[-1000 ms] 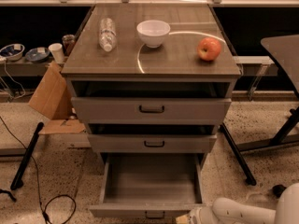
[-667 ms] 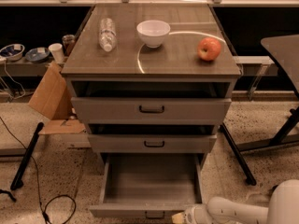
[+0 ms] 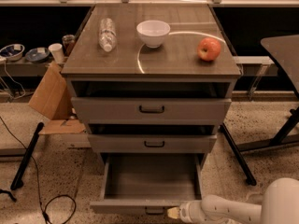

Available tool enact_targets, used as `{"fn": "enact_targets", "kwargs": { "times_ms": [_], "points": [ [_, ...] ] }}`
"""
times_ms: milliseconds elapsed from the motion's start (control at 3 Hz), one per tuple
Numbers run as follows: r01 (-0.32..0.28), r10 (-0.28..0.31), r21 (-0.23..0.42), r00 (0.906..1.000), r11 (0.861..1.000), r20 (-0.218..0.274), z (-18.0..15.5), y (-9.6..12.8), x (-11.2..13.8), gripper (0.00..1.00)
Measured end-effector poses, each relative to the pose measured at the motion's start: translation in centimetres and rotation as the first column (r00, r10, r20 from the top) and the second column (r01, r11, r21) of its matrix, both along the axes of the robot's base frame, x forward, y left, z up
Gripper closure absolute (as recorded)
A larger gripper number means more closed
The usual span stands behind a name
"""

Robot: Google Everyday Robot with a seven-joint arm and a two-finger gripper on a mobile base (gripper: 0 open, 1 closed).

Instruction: Close bottom drawer

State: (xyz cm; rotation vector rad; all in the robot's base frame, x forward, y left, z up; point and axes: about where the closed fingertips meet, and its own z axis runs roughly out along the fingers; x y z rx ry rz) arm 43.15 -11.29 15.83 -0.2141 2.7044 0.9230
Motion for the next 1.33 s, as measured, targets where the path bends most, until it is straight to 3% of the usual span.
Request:
{"fn": "enact_targets", "kwargs": {
  "times_ms": [333,667,1333],
  "points": [
    [0.048,-0.048,0.005,0.9985,0.999,0.027,0.6,0.6,1.8,1.00],
    [0.057,-0.057,0.001,0.9960,0.998,0.068,1.4,1.4,3.8,1.00],
    [0.057,-0.050,-0.062,0.9928,0.996,0.109,1.0,-0.2,6.6,1.00]
  ]
}}
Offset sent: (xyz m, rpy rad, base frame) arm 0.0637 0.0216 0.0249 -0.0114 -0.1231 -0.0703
